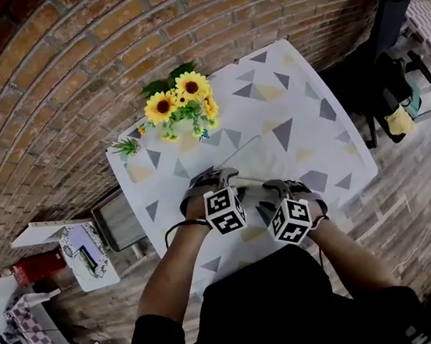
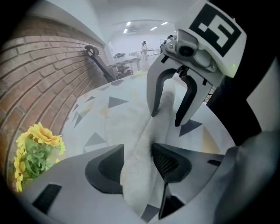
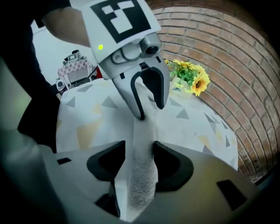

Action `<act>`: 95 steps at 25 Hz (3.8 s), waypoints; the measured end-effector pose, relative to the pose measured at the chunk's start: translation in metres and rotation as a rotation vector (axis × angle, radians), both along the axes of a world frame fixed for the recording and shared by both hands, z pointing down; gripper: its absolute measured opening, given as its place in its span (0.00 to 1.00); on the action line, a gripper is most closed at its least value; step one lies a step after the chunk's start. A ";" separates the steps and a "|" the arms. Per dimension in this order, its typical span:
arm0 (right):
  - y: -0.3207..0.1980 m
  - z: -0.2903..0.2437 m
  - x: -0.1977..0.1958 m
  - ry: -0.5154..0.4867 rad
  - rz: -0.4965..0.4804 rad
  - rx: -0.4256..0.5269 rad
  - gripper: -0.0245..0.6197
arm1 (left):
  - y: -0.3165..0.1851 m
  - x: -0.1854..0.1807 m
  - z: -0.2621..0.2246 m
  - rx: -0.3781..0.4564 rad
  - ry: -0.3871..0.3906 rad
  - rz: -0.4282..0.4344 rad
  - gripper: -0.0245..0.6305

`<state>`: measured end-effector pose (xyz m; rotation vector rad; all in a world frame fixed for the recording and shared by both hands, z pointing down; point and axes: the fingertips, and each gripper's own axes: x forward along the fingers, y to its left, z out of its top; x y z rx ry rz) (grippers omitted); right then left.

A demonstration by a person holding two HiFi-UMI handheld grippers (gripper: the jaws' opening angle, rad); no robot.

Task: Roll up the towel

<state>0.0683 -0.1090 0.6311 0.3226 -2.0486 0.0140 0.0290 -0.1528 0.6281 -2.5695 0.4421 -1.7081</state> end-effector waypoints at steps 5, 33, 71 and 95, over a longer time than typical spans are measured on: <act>-0.028 0.001 0.012 -0.007 0.061 0.000 0.34 | -0.010 0.002 -0.011 0.016 0.004 -0.013 0.38; -0.084 0.008 0.032 0.011 0.000 -0.082 0.38 | -0.072 0.026 0.003 0.046 -0.090 0.025 0.39; 0.002 0.004 -0.013 0.009 0.020 -0.262 0.28 | 0.102 -0.025 -0.010 -0.050 -0.105 0.088 0.38; -0.019 0.001 -0.026 0.018 -0.105 -0.116 0.29 | 0.052 -0.031 -0.006 -0.032 -0.152 0.053 0.45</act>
